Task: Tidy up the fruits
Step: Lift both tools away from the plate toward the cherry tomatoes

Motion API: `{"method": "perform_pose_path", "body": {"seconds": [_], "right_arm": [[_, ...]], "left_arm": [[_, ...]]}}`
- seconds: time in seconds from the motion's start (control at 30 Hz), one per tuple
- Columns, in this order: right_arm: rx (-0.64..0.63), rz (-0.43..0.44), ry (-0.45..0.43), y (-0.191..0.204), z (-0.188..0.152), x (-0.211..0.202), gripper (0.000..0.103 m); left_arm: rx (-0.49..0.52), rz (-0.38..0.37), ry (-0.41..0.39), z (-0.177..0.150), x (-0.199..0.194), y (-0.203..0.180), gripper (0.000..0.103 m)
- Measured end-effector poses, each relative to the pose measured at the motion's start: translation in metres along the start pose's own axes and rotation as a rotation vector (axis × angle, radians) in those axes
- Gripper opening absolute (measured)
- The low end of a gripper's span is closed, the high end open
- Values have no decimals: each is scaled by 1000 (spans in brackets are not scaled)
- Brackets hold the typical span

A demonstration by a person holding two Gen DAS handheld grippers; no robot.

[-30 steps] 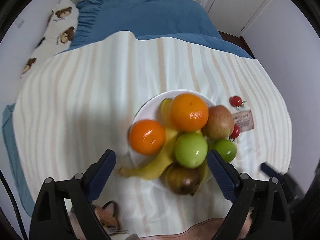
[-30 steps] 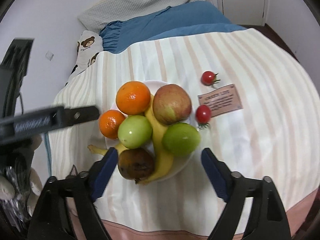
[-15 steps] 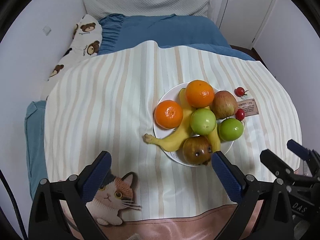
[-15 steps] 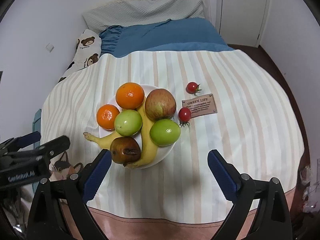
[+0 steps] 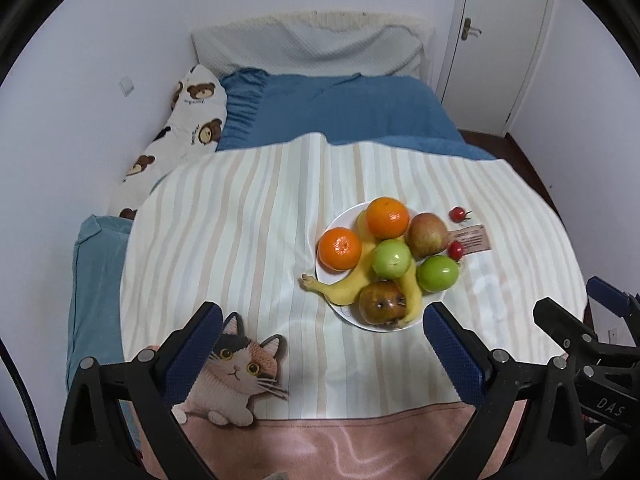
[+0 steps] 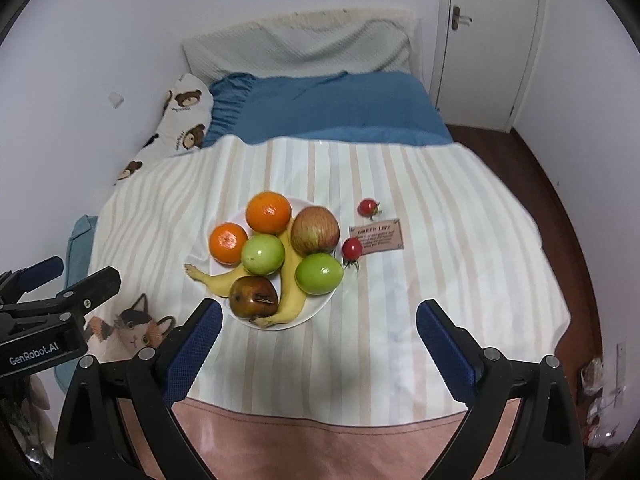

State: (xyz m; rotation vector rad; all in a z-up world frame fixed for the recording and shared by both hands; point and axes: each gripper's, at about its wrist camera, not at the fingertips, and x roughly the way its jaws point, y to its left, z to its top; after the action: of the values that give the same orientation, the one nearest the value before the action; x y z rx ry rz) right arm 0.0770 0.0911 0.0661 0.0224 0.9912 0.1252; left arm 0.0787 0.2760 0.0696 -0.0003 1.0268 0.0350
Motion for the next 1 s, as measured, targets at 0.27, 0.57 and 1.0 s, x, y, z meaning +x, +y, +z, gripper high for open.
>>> {"method": "perform_pose_path", "body": {"seconds": [0.27, 0.57, 1.0], "right_arm": [[-30, 33, -82, 4, -6, -74, 100], [-26, 74, -126, 2, -19, -130, 100], [30, 146, -49, -18, -19, -103, 100]], "left_arm": [[-37, -28, -50, -17, -56, -4, 103], [-44, -6, -116, -28, -107, -11, 103], [-67, 15, -73, -25, -89, -20, 103]]}}
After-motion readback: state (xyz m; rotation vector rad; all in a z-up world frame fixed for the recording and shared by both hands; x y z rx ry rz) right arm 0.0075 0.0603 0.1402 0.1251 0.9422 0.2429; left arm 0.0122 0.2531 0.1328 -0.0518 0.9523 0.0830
